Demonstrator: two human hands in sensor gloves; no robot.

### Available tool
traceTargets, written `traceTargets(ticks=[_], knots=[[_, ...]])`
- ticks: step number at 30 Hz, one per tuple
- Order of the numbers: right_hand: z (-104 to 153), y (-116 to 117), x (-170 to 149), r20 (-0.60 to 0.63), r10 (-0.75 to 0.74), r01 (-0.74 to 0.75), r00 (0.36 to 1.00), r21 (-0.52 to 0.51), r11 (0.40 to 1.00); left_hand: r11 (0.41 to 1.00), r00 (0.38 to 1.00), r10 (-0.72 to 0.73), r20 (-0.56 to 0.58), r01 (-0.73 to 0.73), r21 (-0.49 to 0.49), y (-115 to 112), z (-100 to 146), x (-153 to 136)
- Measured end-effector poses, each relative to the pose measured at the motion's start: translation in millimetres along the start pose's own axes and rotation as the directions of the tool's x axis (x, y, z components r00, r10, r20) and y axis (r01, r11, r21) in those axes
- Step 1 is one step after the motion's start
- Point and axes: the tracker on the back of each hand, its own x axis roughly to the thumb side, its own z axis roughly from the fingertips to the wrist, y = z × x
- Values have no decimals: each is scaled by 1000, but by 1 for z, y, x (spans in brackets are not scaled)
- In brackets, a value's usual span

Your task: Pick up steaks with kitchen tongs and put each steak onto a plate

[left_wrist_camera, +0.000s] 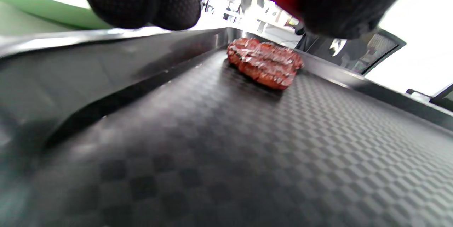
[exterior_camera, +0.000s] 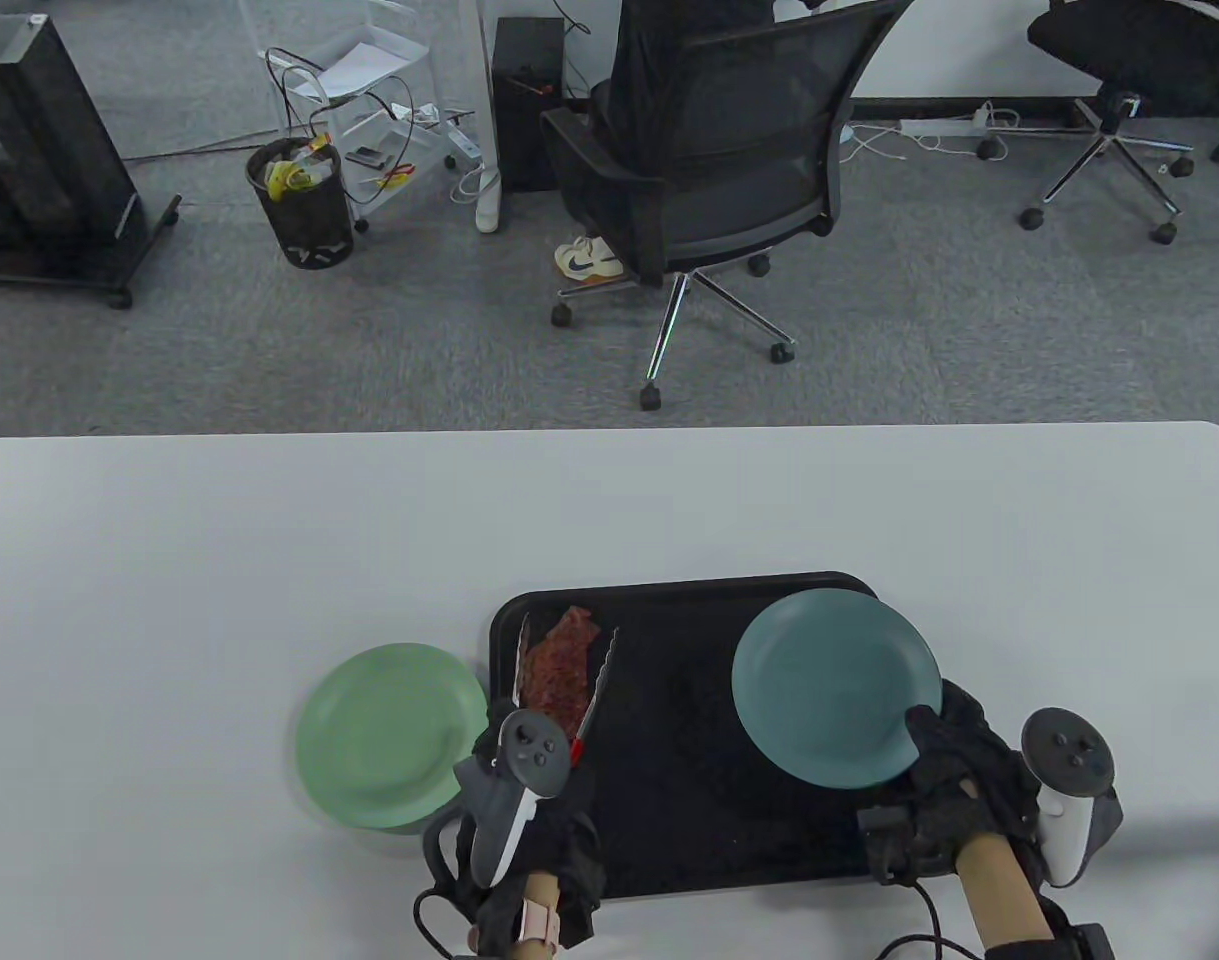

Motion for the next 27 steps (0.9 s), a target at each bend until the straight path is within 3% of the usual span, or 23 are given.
traceTargets(ticks=[5,8,18,27], knots=[[-3,-1,-2,-4,8,-8,1000,-6,1000,998,999,-52,-16,52,-27,-3,-4,-1],[-3,-2,-3,-4,14,-14,1000,-10,1000,989,993,-108,-42,103,-104,-3,-3,4],[0,6,-3,22,75,-75,997,3,997,998,999,-47,-22,48,45,13,4,0],[0,11,-8,23,114,-114,993,8,993,998,997,-13,76,9,58,14,11,9]])
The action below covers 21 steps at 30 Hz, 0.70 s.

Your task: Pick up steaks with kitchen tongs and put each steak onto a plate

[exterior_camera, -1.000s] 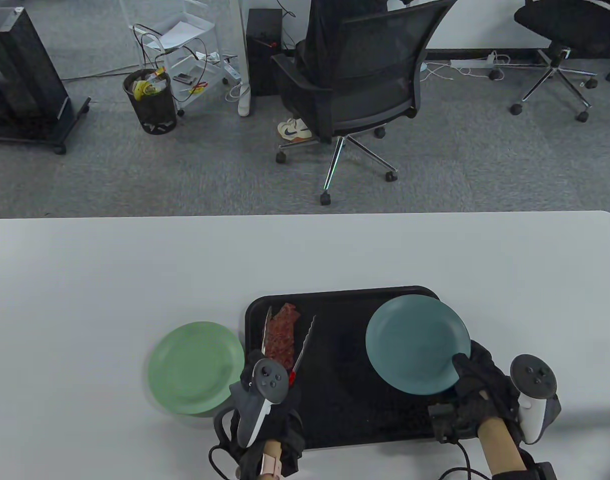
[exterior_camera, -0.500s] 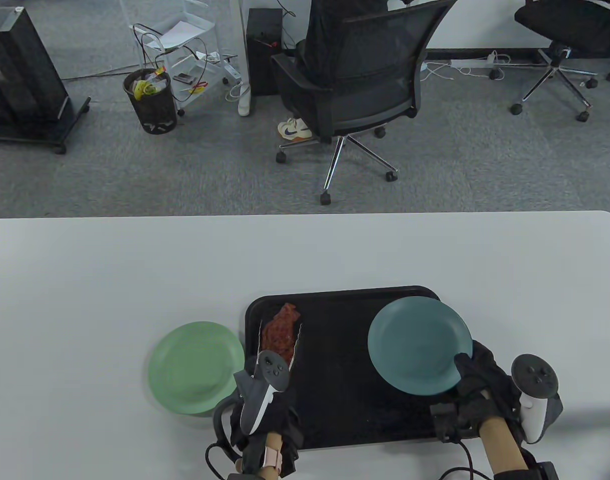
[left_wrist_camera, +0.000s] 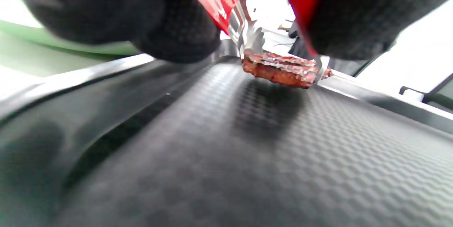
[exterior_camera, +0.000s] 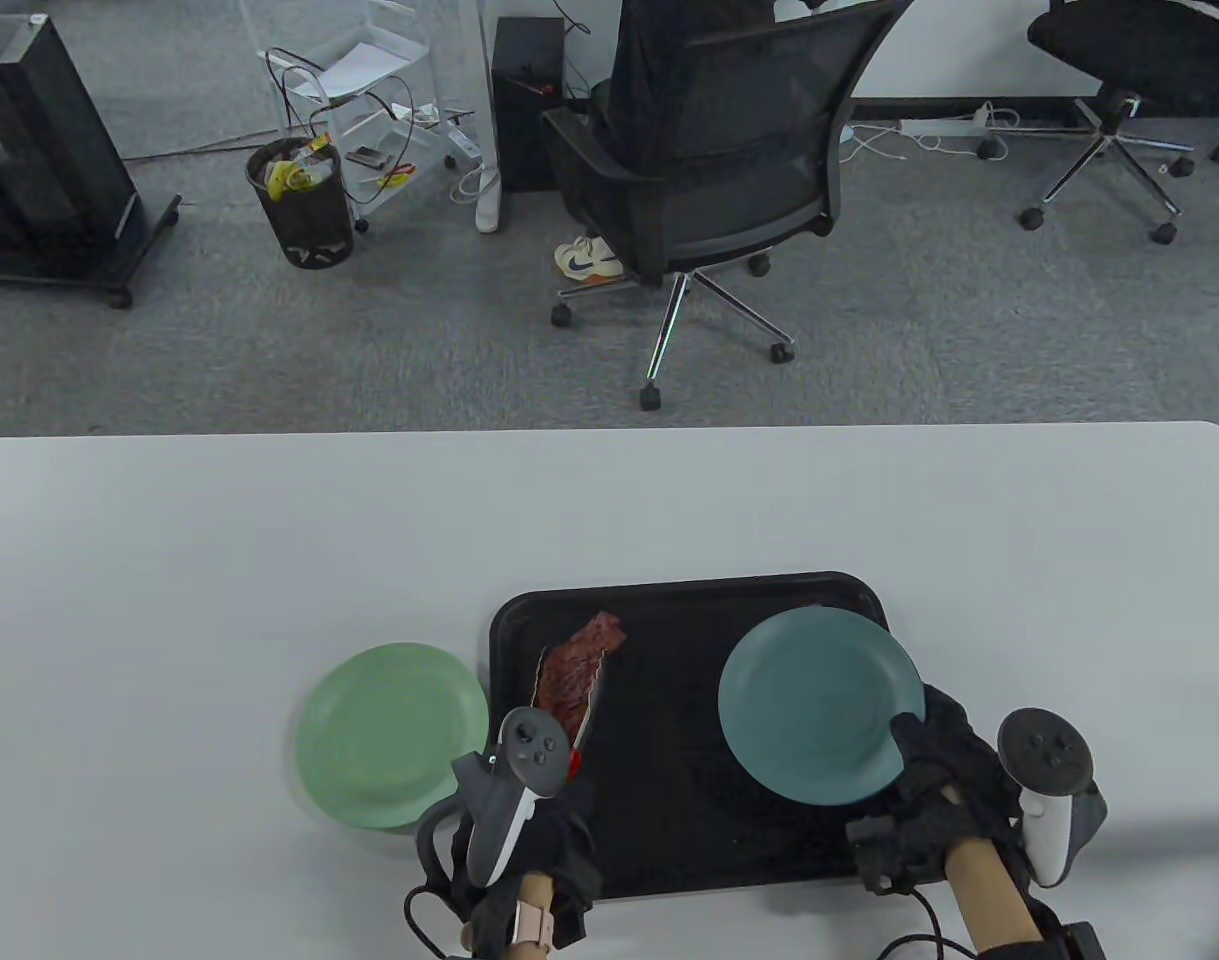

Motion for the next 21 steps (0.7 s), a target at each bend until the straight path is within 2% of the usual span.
traceTargets(ticks=[2,5,11,15,21], knots=[[0,1,-2,-4,12,-12,1000,2,1000,1000,999,3,47,-4,22,2,4,7],[-1,3,-4,-8,20,-20,1000,11,1000,998,983,11,184,-23,61,6,17,24],[0,10,-7,-28,-21,23,999,62,998,995,912,-58,406,20,96,0,45,65],[0,13,-8,-38,-59,62,998,96,993,991,870,-126,477,89,100,-13,53,82],[-1,16,-10,-46,-59,64,997,130,989,986,855,-167,490,146,82,-23,51,84]])
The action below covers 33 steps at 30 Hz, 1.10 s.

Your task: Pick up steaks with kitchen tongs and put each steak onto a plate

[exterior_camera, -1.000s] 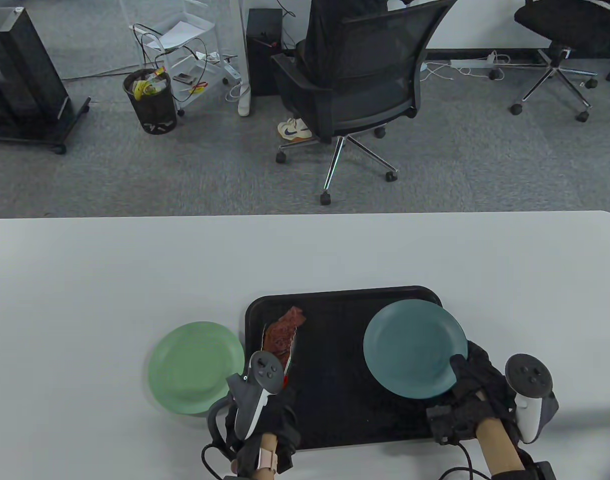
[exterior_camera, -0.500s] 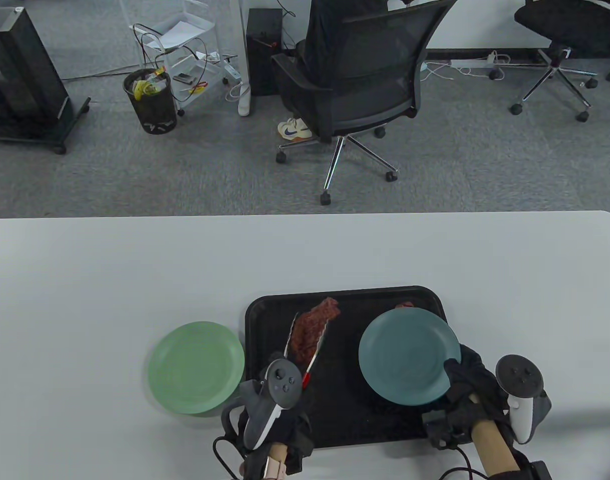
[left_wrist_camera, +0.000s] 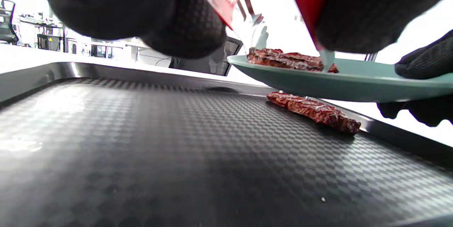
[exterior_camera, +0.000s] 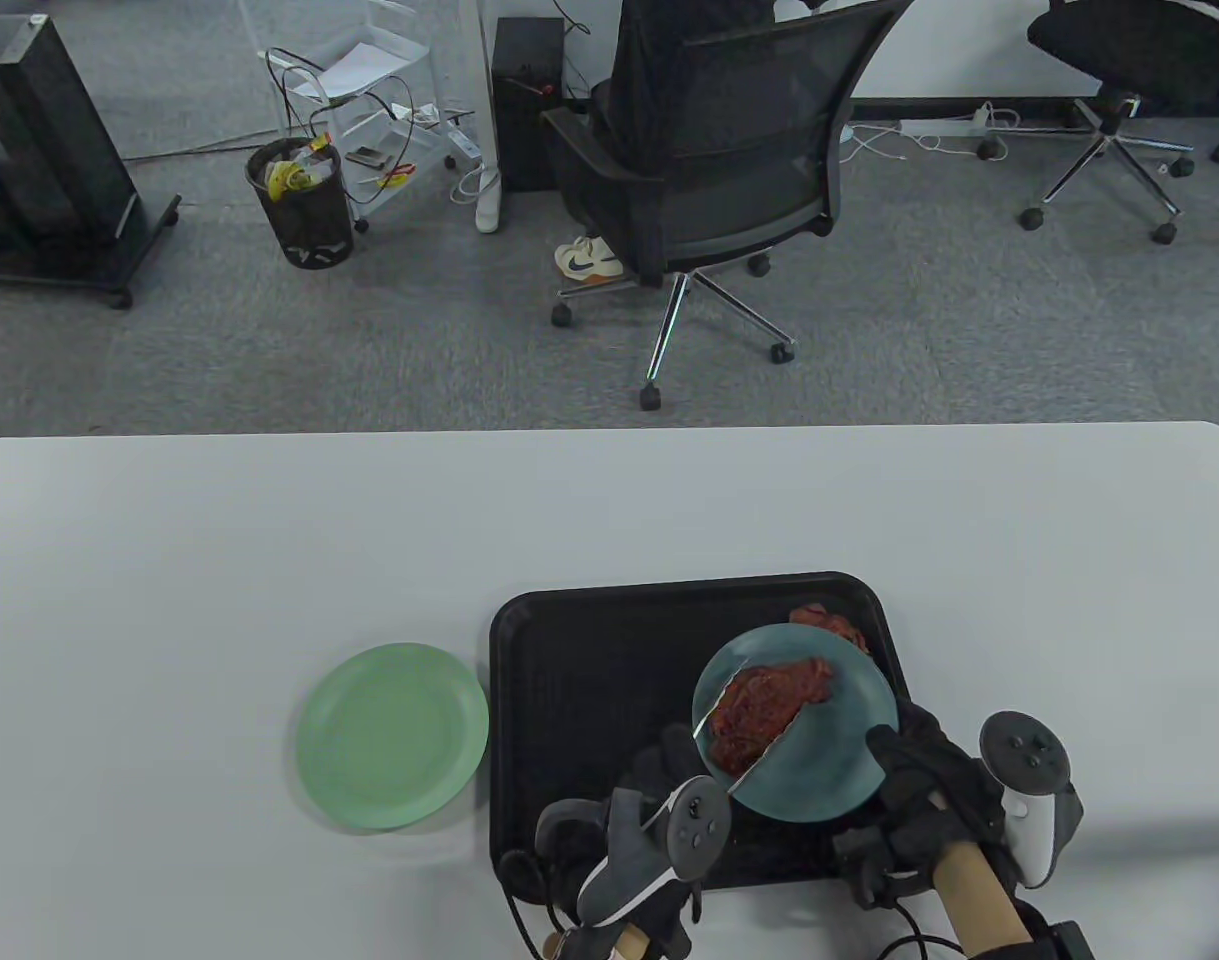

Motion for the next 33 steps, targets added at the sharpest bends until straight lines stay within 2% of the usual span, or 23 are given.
traceTargets(ticks=[7,10,15,20,24,28,33], knots=[[-2,1,-2,-8,-26,26,1000,42,999,997,999,48,-2,-49,-56,-1,1,-9],[-2,-1,-3,-17,-33,34,999,31,999,992,995,100,-3,-100,-72,7,2,-14],[-4,-12,-2,-17,-98,97,995,-31,995,977,976,210,-57,-208,44,23,9,-31],[-11,-47,-7,-5,-202,199,979,-160,967,961,949,267,-169,-248,126,22,11,-54],[-21,-81,-23,-21,-242,227,970,-277,934,960,933,278,-228,-259,111,14,9,-65],[-28,-116,-51,-87,-311,249,947,-416,875,963,923,267,-275,-246,109,9,7,-72],[-29,-137,-73,-161,-318,196,934,-515,835,970,928,242,-284,-226,88,4,6,-74]])
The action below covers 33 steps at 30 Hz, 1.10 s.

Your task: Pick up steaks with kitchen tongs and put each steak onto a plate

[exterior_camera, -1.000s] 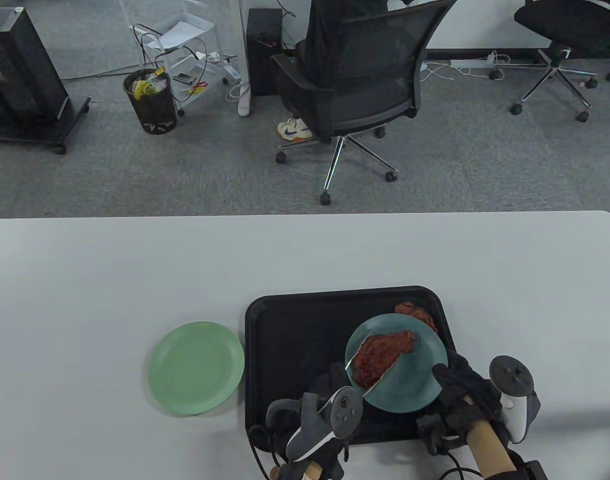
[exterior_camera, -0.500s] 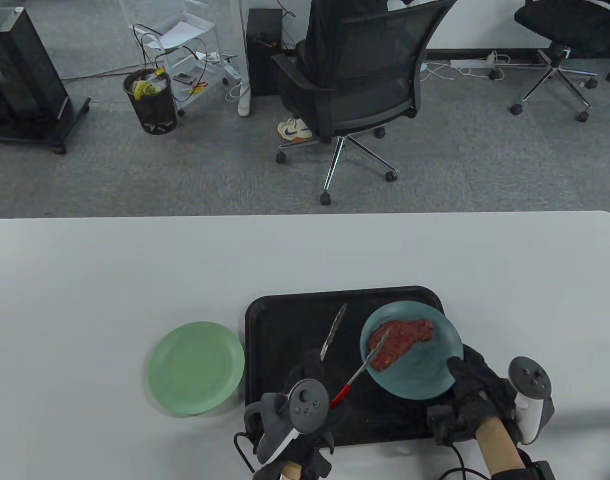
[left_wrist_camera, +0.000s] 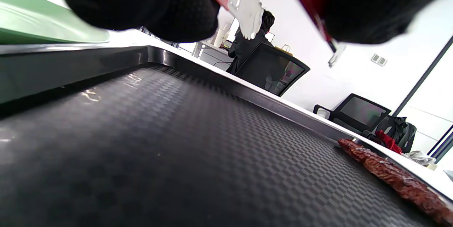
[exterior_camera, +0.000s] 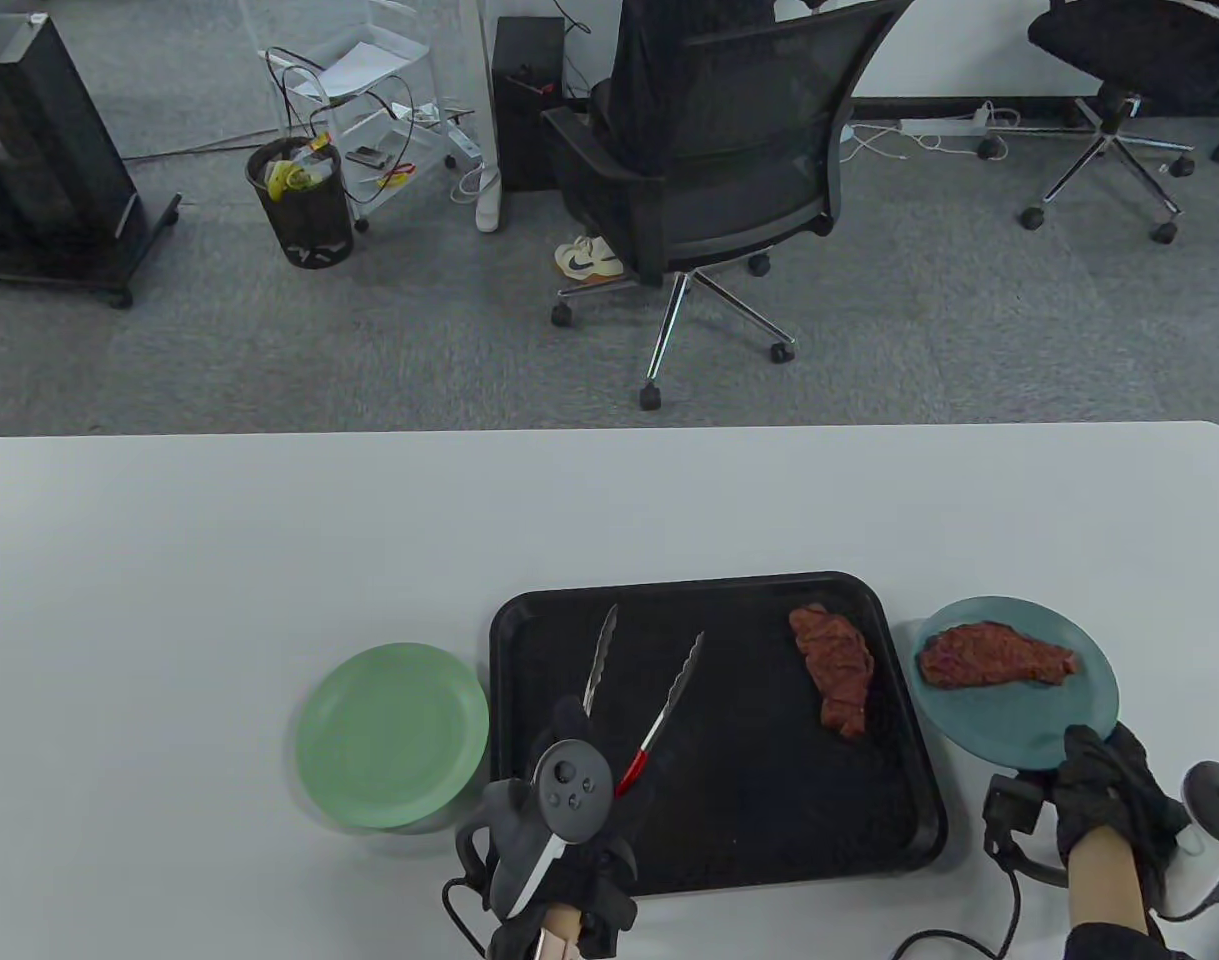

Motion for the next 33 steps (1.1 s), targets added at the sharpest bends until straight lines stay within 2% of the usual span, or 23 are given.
traceTargets(ticks=[10,13,15,20,22,28,31,33], knots=[[-10,-6,-9,-74,46,-50,996,-53,997,1000,1000,-14,-9,14,-14,-3,-1,-3],[-10,-7,-5,-105,174,-181,979,-71,981,1000,1000,-19,-10,19,-18,-3,-1,-3],[-6,-9,2,-144,396,-412,907,-108,905,999,1000,-26,-6,26,-25,-3,-2,-2],[3,-2,15,-144,664,-679,733,-192,708,998,999,-43,6,43,-39,-4,-2,0],[7,3,19,-144,761,-772,632,-195,605,998,999,-49,8,49,-43,-5,-2,0],[14,13,25,-135,886,-886,443,-217,410,997,998,-59,1,59,-54,-7,-3,-1],[17,16,26,-130,917,-913,376,-221,343,996,998,-59,-1,59,-61,-8,-4,-2],[23,18,28,-108,933,-915,344,-260,308,996,998,-64,-4,63,-63,-8,-3,-2]])
